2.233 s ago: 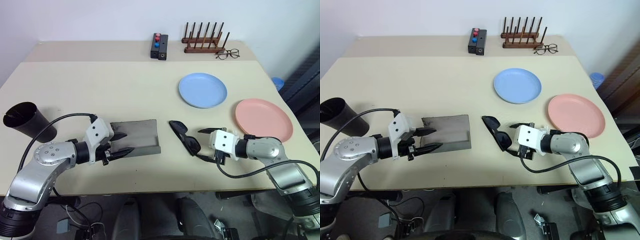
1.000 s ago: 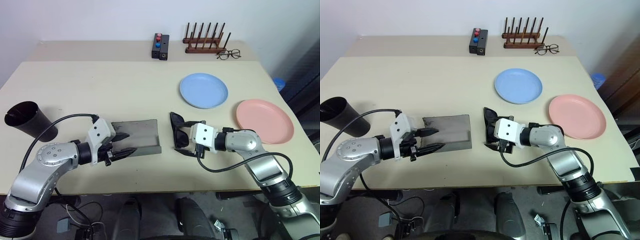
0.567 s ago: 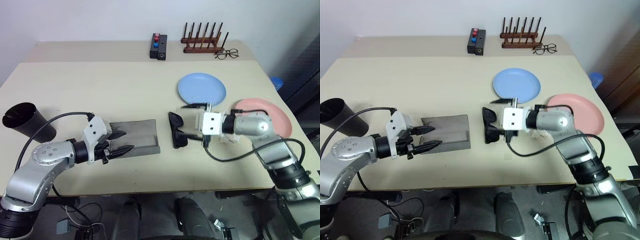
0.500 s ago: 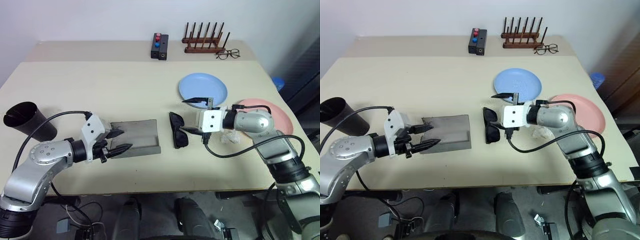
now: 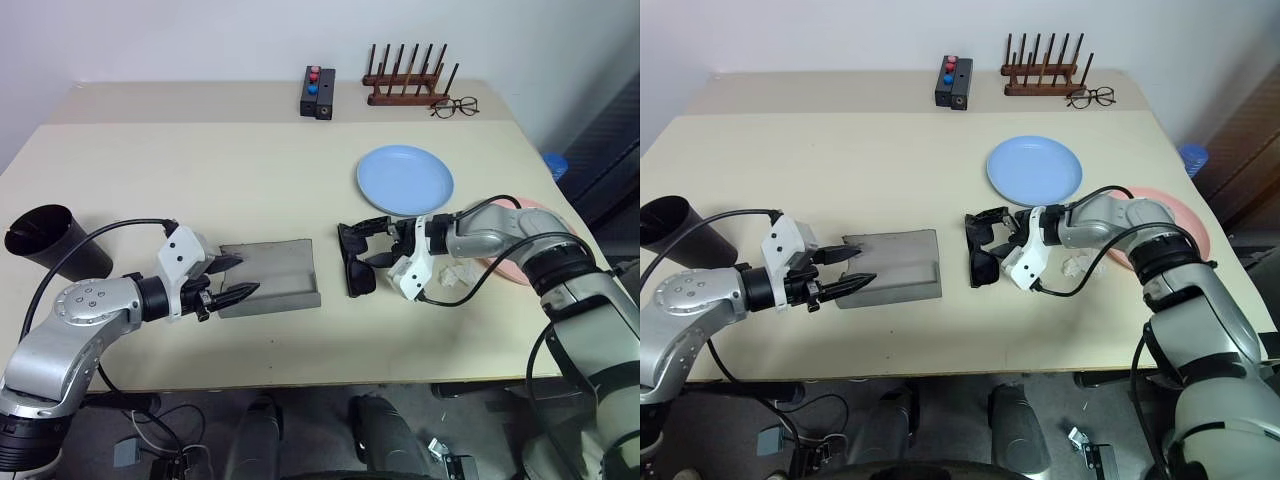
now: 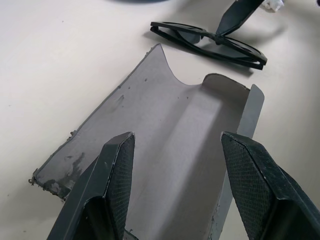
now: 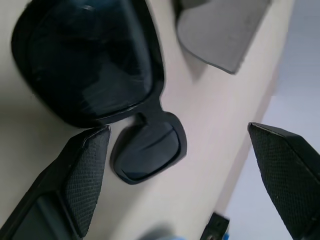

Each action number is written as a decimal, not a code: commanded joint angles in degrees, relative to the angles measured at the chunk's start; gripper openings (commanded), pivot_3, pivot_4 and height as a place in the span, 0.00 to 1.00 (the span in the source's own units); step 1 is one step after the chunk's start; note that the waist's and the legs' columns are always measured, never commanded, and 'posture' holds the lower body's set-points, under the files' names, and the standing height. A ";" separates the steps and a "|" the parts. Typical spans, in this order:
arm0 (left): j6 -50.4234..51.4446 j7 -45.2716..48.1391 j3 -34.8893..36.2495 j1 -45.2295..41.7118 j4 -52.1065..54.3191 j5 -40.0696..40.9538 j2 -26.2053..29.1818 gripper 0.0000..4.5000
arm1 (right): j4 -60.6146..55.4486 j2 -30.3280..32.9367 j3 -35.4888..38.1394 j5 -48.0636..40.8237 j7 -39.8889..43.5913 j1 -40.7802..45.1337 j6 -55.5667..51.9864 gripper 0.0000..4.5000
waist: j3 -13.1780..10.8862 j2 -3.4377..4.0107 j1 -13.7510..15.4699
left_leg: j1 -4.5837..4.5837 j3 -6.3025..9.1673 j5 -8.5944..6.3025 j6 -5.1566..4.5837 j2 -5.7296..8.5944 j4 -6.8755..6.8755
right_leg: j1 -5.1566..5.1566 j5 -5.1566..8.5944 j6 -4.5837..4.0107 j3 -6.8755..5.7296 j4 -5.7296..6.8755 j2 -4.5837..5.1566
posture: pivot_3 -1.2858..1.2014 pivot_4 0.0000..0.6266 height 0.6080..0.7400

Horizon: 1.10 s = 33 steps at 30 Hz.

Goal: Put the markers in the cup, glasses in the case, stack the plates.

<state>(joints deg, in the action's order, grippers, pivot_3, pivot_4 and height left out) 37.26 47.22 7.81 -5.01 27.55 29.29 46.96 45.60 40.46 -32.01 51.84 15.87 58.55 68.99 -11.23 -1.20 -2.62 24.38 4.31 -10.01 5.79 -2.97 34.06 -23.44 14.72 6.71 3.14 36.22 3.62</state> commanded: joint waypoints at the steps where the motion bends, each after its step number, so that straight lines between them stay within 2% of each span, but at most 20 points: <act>1: 0.02 -0.26 1.29 -0.02 2.00 0.55 0.51 0.62 | 1.64 -0.70 -2.49 5.38 -6.65 4.49 2.65 1.00 | 0.00 0.00 0.00 | 0.00 0.00 0.00 0.00 0.00 0.00 | 0.00 0.00 0.00 0.00 0.00 0.00 | 0.52 0.24 0.99; 7: 0.33 -0.31 1.66 0.29 2.29 0.88 0.53 0.62 | 3.84 -1.80 -8.68 14.04 -15.45 9.13 4.01 1.00 | 0.00 0.01 0.04 | -0.01 0.00 0.00 0.00 0.00 -0.01 | 0.00 0.00 0.00 0.01 0.02 0.00 | 0.52 0.24 0.99; 8: 0.53 -0.30 1.95 0.34 2.41 1.21 0.53 0.62 | 4.13 -1.98 -9.63 15.23 -16.85 9.79 4.08 0.94 | 0.00 0.01 0.02 | -0.01 0.00 0.00 0.00 0.00 -0.01 | 0.00 0.00 0.00 0.01 0.02 0.00 | 0.52 0.24 0.99; 11: 1.43 -0.20 3.04 0.08 2.77 2.56 0.54 0.63 | 5.92 -2.79 -12.09 17.58 -19.57 11.36 3.68 0.71 | 0.00 0.01 -0.01 | -0.03 0.01 0.00 0.00 0.00 -0.01 | 0.00 0.00 0.00 0.01 0.05 0.00 | 0.52 0.24 0.99; 17: 2.26 -0.41 3.63 -0.19 3.10 3.55 0.74 0.63 | 9.52 -3.86 -13.75 16.96 -20.74 12.33 3.68 0.03 | 0.00 0.01 -0.01 | -0.04 0.01 0.00 0.00 0.00 -0.01 | 0.00 0.00 0.00 0.02 0.09 0.00 | 0.52 0.24 0.99; 21: 2.67 -0.51 3.60 0.02 3.58 3.79 0.81 0.63 | 10.06 -3.62 -13.72 15.48 -19.83 12.14 4.40 0.01 | -0.01 0.01 0.00 | -0.07 0.01 0.01 0.00 0.00 -0.01 | 0.02 0.00 0.00 0.02 0.11 0.00 | 0.52 0.24 0.99; 25: 2.82 -0.53 3.58 0.10 3.83 3.96 0.95 0.63 | 11.67 -3.29 -12.71 11.57 -15.40 12.30 5.64 0.01 | -0.01 0.02 -0.01 | -0.08 0.01 0.01 0.00 0.00 -0.01 | 0.02 0.00 0.00 0.02 0.12 0.00 | 0.52 0.24 0.99; 26: 2.81 -0.58 3.76 0.10 3.81 3.96 1.05 0.63 | 14.26 -3.60 -11.52 6.75 -10.32 12.61 6.59 0.01 | -0.01 0.01 0.00 | -0.08 0.01 0.01 0.00 0.00 -0.01 | 0.03 -0.01 0.00 0.02 0.12 0.00 | 0.52 0.24 0.99; 28: 2.62 -1.06 5.02 -0.07 3.01 3.69 1.34 0.63 | 17.83 -4.88 -7.80 -11.54 9.68 11.85 4.09 0.01 | -0.01 0.01 -0.02 | -0.10 0.01 0.01 0.00 0.00 0.00 | 0.08 -0.01 0.01 0.02 0.12 0.00 | 0.52 0.24 0.99; 30: 2.07 -1.78 6.53 -0.34 1.48 2.96 1.65 0.63 | 4.17 -3.34 -5.50 -33.70 32.70 6.86 -12.63 0.01 | -0.01 0.01 -0.06 | -0.17 0.02 0.01 -0.01 0.00 -0.01 | 0.18 -0.01 0.02 0.02 0.10 0.00 | 0.52 0.24 0.99; 32: 1.03 -2.40 7.26 -0.60 0.15 1.83 1.83 0.63 | -10.32 -1.34 -3.42 -44.02 45.42 2.95 -29.19 0.01 | -0.03 0.06 0.07 | -0.31 0.06 -0.01 -0.04 -0.02 -0.01 | 0.33 -0.11 0.19 0.02 0.17 0.00 | 0.52 0.24 0.99; 33: -0.27 -3.21 7.54 -1.10 -1.27 0.32 1.99 0.63 | -17.96 -0.85 -2.44 -47.22 48.75 1.57 -36.67 0.01 | -0.05 0.09 0.10 | -0.35 0.06 -0.01 -0.05 -0.01 0.00 | 0.32 -0.12 0.23 0.02 0.30 0.00 | 0.52 0.24 0.99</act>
<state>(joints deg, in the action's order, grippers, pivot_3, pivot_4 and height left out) 39.16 45.00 13.12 -5.32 26.95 31.48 48.38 38.68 38.53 -37.28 13.66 56.36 60.18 44.05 -11.28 -1.11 -2.53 24.00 4.38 -10.02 5.75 -2.99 34.04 -23.16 14.60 6.94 3.15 36.63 3.61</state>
